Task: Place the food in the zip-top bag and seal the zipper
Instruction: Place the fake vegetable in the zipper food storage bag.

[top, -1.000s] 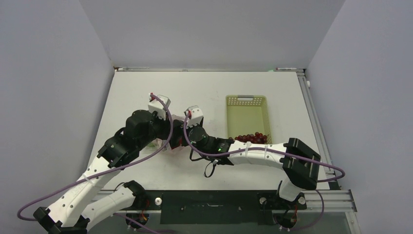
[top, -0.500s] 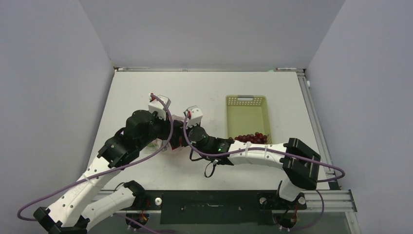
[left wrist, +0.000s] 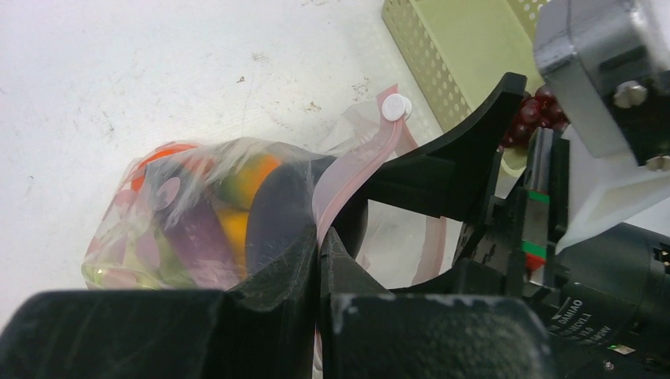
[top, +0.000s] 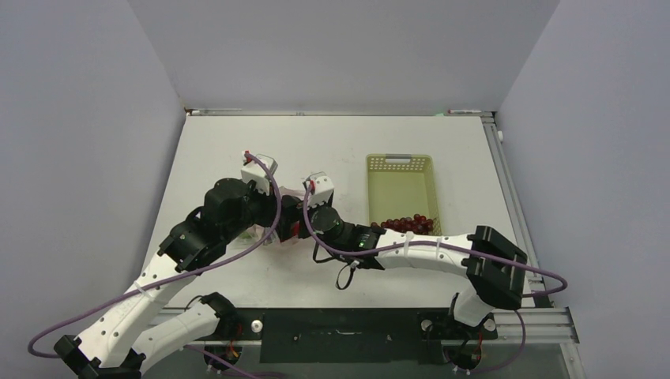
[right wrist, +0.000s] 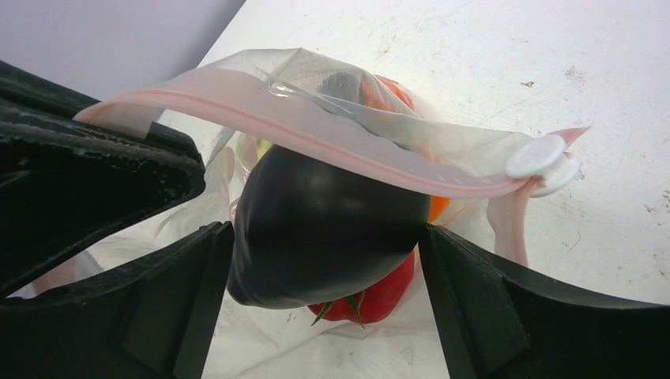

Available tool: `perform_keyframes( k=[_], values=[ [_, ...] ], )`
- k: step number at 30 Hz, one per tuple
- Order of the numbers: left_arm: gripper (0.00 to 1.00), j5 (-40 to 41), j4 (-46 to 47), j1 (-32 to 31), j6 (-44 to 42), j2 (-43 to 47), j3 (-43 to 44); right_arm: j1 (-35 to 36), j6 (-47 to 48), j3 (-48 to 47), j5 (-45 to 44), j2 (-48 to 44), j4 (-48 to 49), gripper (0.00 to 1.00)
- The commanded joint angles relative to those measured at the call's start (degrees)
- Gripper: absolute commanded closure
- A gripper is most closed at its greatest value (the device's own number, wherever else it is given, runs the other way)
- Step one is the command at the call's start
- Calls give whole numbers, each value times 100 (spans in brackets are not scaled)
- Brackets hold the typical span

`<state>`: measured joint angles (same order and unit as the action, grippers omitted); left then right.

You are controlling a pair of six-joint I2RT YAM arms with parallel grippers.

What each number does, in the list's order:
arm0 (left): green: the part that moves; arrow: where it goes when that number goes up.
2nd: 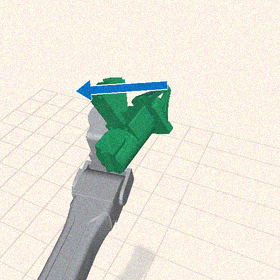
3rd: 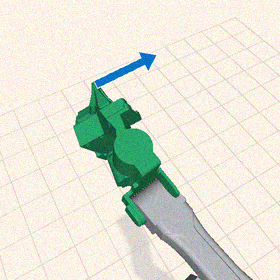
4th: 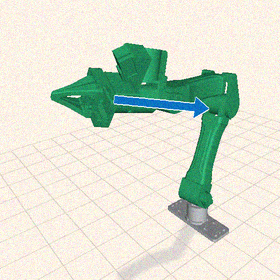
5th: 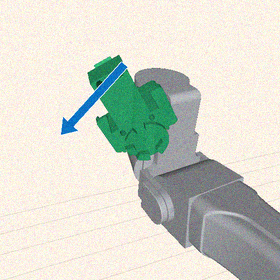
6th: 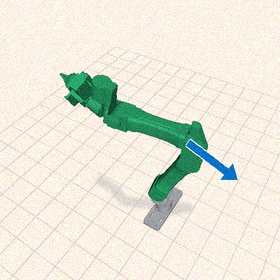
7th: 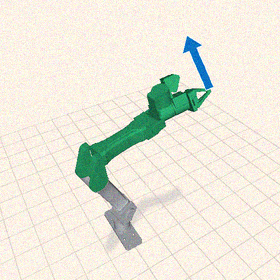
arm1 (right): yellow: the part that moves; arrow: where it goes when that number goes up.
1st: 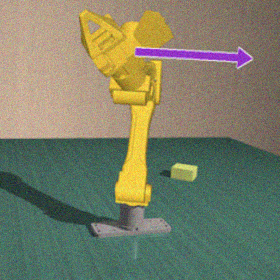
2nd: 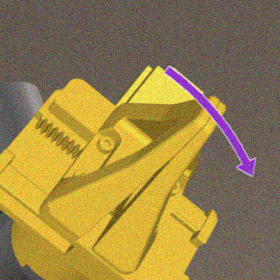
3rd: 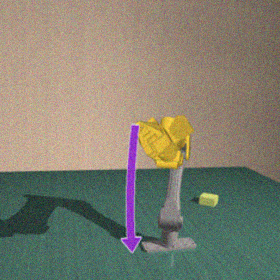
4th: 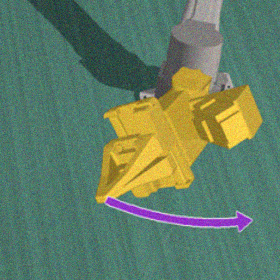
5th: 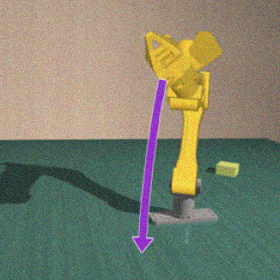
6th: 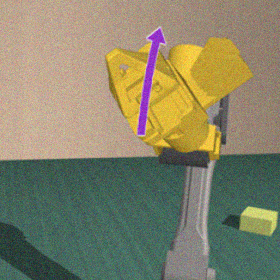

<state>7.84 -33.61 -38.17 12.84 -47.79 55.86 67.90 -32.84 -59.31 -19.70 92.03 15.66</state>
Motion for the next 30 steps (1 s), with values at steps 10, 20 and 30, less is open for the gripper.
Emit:
perform_keyframes(
  k=[10, 20, 30],
  values=[
    [100, -47, 308, -14, 8, 36, 49, -8, -337, 152, -95, -598, 63, 10],
    [100, -36, 318, -14, 8, 33, 48, -1, -450, 382, -138, -1041, -133, 10],
    [100, -45, 318, -15, 16, 20, 48, 5, -677, 444, -266, -1485, -930, 10]
  ],
)
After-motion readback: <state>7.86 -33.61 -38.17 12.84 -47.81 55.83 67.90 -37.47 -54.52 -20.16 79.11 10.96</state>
